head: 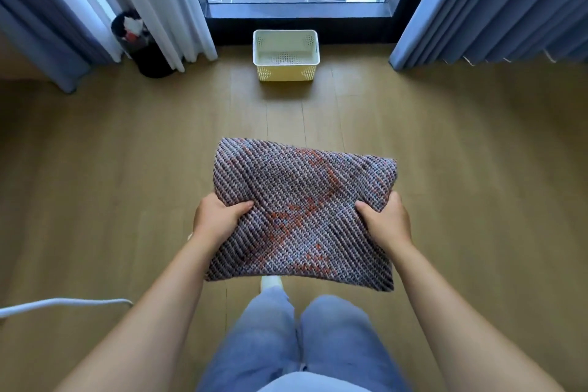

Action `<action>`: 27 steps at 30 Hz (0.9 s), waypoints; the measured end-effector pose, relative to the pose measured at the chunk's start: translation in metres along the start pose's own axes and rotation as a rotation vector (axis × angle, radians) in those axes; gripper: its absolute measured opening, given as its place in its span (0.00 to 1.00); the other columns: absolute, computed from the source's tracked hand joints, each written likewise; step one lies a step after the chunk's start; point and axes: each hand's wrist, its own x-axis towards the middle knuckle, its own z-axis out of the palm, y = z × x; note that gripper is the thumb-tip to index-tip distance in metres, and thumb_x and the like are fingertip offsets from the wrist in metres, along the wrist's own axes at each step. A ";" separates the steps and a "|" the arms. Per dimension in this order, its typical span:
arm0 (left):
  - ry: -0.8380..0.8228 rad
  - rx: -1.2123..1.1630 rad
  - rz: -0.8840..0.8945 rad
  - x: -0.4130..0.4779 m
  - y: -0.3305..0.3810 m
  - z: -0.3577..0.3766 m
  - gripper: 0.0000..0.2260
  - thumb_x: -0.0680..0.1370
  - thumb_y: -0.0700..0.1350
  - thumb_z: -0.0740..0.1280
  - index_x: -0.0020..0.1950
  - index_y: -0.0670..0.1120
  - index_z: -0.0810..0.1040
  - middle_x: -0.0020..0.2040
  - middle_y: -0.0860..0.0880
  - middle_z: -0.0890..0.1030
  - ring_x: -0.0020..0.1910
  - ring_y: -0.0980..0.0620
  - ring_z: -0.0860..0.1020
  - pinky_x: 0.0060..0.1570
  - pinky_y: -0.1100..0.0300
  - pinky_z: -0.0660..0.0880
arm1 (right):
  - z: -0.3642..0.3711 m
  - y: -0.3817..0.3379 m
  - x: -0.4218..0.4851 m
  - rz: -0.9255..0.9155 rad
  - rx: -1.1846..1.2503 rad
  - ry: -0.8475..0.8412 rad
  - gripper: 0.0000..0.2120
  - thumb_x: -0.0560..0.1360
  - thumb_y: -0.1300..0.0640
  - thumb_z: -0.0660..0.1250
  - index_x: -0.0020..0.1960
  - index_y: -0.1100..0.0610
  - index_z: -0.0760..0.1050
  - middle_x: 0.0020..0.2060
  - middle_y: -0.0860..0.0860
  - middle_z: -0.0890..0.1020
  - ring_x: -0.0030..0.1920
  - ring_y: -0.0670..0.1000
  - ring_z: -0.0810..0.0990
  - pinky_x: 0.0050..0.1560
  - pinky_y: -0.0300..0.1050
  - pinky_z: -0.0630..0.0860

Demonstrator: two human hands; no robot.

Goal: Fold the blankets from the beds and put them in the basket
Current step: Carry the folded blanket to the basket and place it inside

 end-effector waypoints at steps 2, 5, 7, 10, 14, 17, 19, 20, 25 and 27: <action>-0.013 0.005 0.013 0.040 0.031 0.002 0.14 0.67 0.42 0.76 0.51 0.45 0.80 0.53 0.43 0.82 0.53 0.45 0.79 0.59 0.46 0.74 | 0.004 -0.025 0.036 0.005 0.000 0.002 0.18 0.69 0.51 0.71 0.53 0.57 0.69 0.50 0.54 0.79 0.51 0.56 0.77 0.47 0.44 0.69; -0.020 0.007 0.024 0.102 0.073 0.015 0.13 0.67 0.42 0.76 0.48 0.49 0.78 0.53 0.43 0.82 0.53 0.45 0.79 0.59 0.45 0.74 | 0.009 -0.061 0.100 0.007 0.001 0.009 0.18 0.69 0.51 0.71 0.53 0.57 0.69 0.50 0.55 0.79 0.51 0.57 0.77 0.46 0.44 0.69; 0.006 -0.001 0.024 0.145 0.100 0.027 0.12 0.66 0.42 0.76 0.46 0.51 0.77 0.52 0.43 0.82 0.52 0.45 0.79 0.58 0.45 0.74 | 0.012 -0.086 0.149 -0.002 0.003 0.002 0.17 0.69 0.51 0.71 0.52 0.56 0.69 0.48 0.53 0.78 0.50 0.56 0.77 0.46 0.43 0.68; 0.049 -0.006 -0.002 0.211 0.144 0.050 0.12 0.66 0.42 0.76 0.46 0.49 0.79 0.52 0.42 0.83 0.52 0.45 0.80 0.57 0.45 0.74 | 0.015 -0.129 0.228 -0.018 0.007 -0.030 0.17 0.69 0.51 0.70 0.52 0.55 0.67 0.48 0.52 0.77 0.50 0.56 0.77 0.46 0.43 0.68; 0.097 -0.013 -0.030 0.289 0.205 0.069 0.13 0.65 0.43 0.76 0.47 0.48 0.79 0.51 0.42 0.83 0.51 0.44 0.80 0.57 0.46 0.75 | 0.011 -0.192 0.319 -0.037 0.005 -0.064 0.16 0.69 0.52 0.70 0.50 0.53 0.66 0.51 0.55 0.79 0.51 0.57 0.77 0.47 0.45 0.69; 0.135 0.002 -0.016 0.349 0.250 0.079 0.13 0.64 0.44 0.77 0.45 0.50 0.78 0.50 0.43 0.83 0.50 0.45 0.80 0.56 0.48 0.75 | 0.010 -0.238 0.382 -0.059 -0.004 -0.070 0.16 0.69 0.52 0.70 0.50 0.53 0.65 0.52 0.55 0.79 0.52 0.57 0.77 0.50 0.46 0.70; 0.155 0.008 -0.011 0.390 0.277 0.085 0.14 0.64 0.44 0.77 0.47 0.48 0.80 0.51 0.43 0.83 0.50 0.45 0.80 0.55 0.49 0.76 | 0.015 -0.269 0.422 -0.063 -0.008 -0.075 0.16 0.69 0.51 0.70 0.50 0.53 0.65 0.52 0.55 0.79 0.52 0.57 0.77 0.50 0.47 0.71; 0.155 0.010 -0.006 0.412 0.290 0.087 0.15 0.64 0.44 0.77 0.48 0.46 0.80 0.51 0.43 0.83 0.51 0.45 0.80 0.55 0.49 0.75 | 0.019 -0.283 0.443 -0.058 -0.010 -0.075 0.16 0.70 0.51 0.69 0.50 0.53 0.65 0.51 0.54 0.78 0.51 0.57 0.76 0.50 0.47 0.71; 0.135 0.019 0.012 0.541 0.345 0.102 0.18 0.65 0.45 0.77 0.52 0.44 0.79 0.53 0.43 0.82 0.52 0.45 0.80 0.56 0.50 0.75 | 0.061 -0.344 0.554 -0.010 -0.009 -0.071 0.16 0.70 0.51 0.69 0.50 0.52 0.64 0.47 0.50 0.75 0.49 0.55 0.75 0.48 0.45 0.69; 0.119 0.020 0.001 0.599 0.360 0.111 0.18 0.65 0.45 0.76 0.53 0.44 0.78 0.54 0.43 0.82 0.53 0.44 0.79 0.56 0.50 0.75 | 0.084 -0.364 0.601 0.018 -0.026 -0.061 0.16 0.70 0.51 0.68 0.50 0.53 0.64 0.48 0.51 0.75 0.47 0.54 0.74 0.47 0.45 0.68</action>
